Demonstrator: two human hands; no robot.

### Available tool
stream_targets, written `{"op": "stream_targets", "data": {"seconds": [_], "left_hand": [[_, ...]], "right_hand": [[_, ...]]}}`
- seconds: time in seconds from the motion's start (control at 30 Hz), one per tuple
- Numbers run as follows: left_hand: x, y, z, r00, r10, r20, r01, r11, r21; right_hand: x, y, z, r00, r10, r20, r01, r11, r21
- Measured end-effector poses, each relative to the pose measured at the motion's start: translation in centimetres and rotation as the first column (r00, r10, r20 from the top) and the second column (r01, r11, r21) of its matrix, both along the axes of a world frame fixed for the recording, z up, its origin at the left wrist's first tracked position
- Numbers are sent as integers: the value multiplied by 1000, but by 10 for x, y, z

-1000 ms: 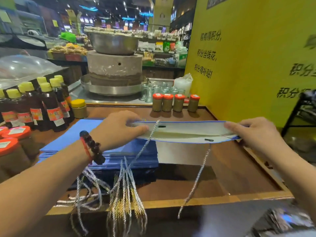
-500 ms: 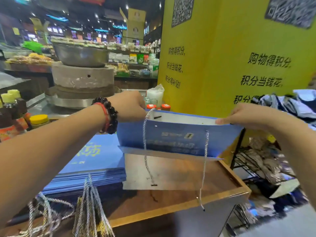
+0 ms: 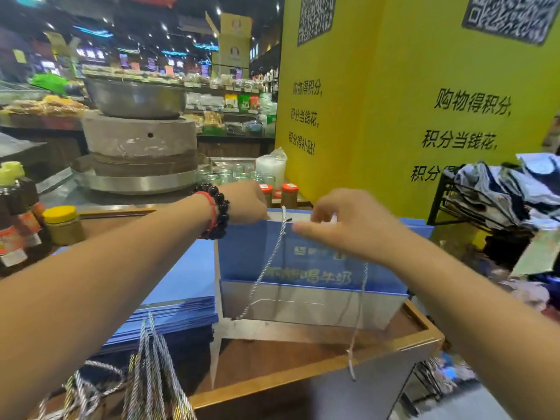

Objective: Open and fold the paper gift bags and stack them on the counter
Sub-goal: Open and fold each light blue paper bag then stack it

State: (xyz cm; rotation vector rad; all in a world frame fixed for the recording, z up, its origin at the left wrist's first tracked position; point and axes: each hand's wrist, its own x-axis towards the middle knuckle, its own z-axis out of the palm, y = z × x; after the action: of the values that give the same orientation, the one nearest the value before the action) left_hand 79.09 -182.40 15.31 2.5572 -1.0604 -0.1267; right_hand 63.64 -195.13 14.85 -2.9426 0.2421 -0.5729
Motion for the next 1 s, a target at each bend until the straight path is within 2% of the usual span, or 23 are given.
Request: {"op": "stream_targets", "data": {"seconds": [0.1, 0.13, 0.2, 0.27, 0.4, 0.47, 0.6, 0.7, 0.8, 0.87, 0.93, 1.0], "left_hand": [[23, 0, -20, 999, 24, -38, -21, 997, 77], [27, 3, -25, 996, 87, -26, -81, 983, 162], [23, 12, -28, 990, 134, -35, -127, 980, 154], [16, 9, -28, 998, 51, -23, -49, 995, 86], [11, 7, -30, 999, 18, -28, -17, 1000, 23], [22, 8, -34, 1000, 22, -9, -22, 997, 70], [18, 7, -32, 997, -60, 48, 57, 996, 75], [21, 6, -30, 992, -104, 64, 96, 989, 113], [25, 10, -28, 986, -151, 68, 140, 980, 140], [29, 14, -27, 982, -177, 60, 170, 979, 116], [30, 16, -28, 979, -193, 64, 188, 980, 70], [28, 16, -30, 974, -213, 81, 211, 977, 27]], "right_hand": [[18, 25, -20, 999, -49, 0, 48, 968, -245], [24, 30, -26, 998, -44, 35, 52, 958, -281], [32, 35, -38, 995, -10, 97, 40, 949, -312], [36, 35, -45, 993, 3, 119, 39, 938, -344], [34, 25, -48, 992, -79, 98, 98, 973, -207], [28, 15, -46, 987, -105, 126, 121, 984, -130], [18, -16, -38, 974, -157, 163, 177, 977, -117], [18, -36, -32, 983, -150, 104, 159, 983, -91], [11, -56, -19, 995, -85, -49, 77, 987, -142], [3, -74, -12, 993, -45, -105, 40, 998, -49], [-2, -94, -10, 997, -22, -68, 31, 992, 125], [-5, -110, -11, 998, -47, -47, 56, 975, 214]]}}
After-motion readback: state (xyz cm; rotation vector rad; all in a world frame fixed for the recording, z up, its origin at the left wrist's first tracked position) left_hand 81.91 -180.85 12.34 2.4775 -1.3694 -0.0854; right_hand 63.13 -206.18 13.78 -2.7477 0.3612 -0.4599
